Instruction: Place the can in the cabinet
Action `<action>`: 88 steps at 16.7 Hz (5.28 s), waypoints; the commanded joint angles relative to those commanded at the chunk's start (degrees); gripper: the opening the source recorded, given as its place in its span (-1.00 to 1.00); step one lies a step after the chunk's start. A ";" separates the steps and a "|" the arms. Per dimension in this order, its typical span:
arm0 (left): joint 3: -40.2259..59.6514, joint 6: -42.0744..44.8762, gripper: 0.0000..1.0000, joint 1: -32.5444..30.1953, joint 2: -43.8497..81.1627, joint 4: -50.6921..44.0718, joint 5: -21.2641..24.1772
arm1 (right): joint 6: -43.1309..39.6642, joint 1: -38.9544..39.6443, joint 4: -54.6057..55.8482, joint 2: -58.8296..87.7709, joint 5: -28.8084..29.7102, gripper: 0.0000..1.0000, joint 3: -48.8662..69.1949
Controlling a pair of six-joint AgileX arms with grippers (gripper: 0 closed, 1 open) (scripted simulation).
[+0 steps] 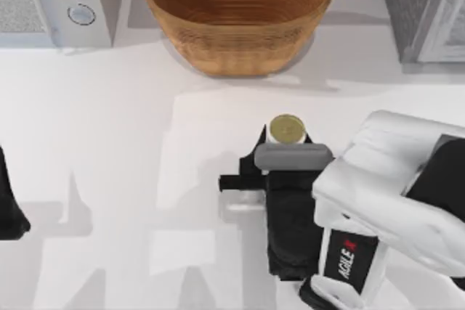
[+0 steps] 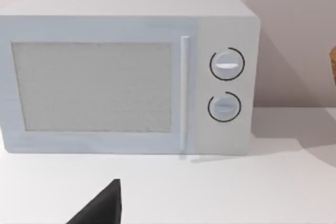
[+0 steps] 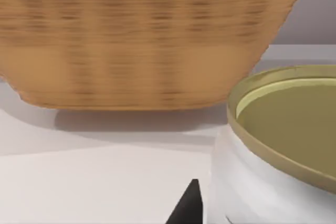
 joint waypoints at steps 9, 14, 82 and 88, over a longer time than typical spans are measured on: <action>0.00 0.00 1.00 0.00 0.00 0.00 0.00 | 0.16 0.17 -0.59 -0.82 -0.08 -1.00 0.04; 0.00 0.00 1.00 0.00 0.00 0.00 0.00 | 0.24 0.27 -9.41 -10.49 -0.39 -1.00 -0.46; 0.00 0.00 1.00 0.00 0.00 0.00 0.00 | 0.16 -41.84 -111.60 -85.75 -43.98 -1.00 25.33; 0.00 0.00 1.00 0.00 0.00 0.00 0.00 | 0.44 -39.79 -116.88 -69.66 -41.51 -1.00 46.89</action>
